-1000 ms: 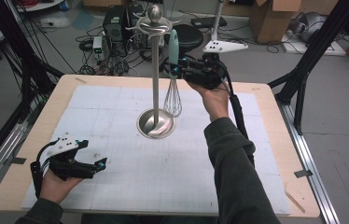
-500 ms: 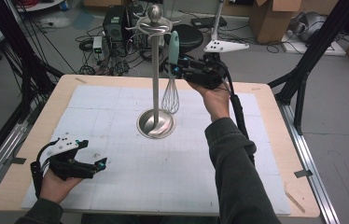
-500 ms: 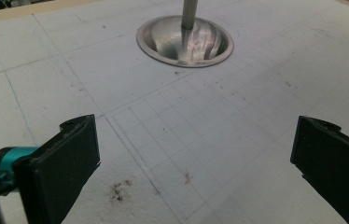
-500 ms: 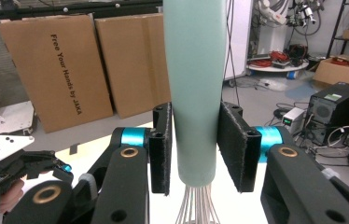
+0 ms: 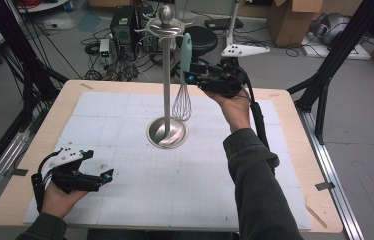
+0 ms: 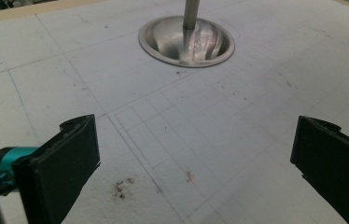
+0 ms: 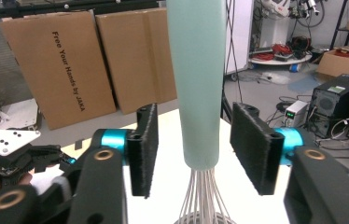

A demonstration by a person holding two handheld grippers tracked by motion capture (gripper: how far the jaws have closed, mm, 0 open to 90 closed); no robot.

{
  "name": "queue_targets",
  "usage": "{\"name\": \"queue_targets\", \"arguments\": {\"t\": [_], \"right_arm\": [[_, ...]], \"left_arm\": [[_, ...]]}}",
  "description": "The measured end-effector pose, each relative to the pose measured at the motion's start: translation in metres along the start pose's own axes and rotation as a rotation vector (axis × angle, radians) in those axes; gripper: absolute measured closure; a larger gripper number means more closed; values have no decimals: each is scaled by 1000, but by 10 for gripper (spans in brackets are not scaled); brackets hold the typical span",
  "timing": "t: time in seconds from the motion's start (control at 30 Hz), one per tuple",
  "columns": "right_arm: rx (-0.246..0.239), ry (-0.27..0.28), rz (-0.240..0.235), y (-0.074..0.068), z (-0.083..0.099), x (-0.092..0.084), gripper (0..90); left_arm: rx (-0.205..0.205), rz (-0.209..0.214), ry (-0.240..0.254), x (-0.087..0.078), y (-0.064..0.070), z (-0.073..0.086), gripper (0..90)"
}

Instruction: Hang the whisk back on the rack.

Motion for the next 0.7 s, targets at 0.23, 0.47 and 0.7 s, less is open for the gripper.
{"name": "queue_targets", "arguments": {"t": [0.23, 0.47, 0.7], "right_arm": [[32, -14, -9, 2, 9, -5, 410], [56, -20, -18, 4, 16, -10, 349], [29, -29, -24, -1, 22, -14, 296]], "left_arm": [[0, 1, -2, 0, 0, 0, 17], [-3, 5, -5, 2, 1, -1, 17], [-5, 6, -8, 3, 1, 0, 17]]}}
Point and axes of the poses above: each handheld gripper's, and its own axes: x roughly forward along the jaws, z roughly out of its underside, y roughly to its right, the point moved 10 cm from there along x, roughly forward along the jaws, and after that the axes turned 13 degrees about -y, right-handed, at the moved point
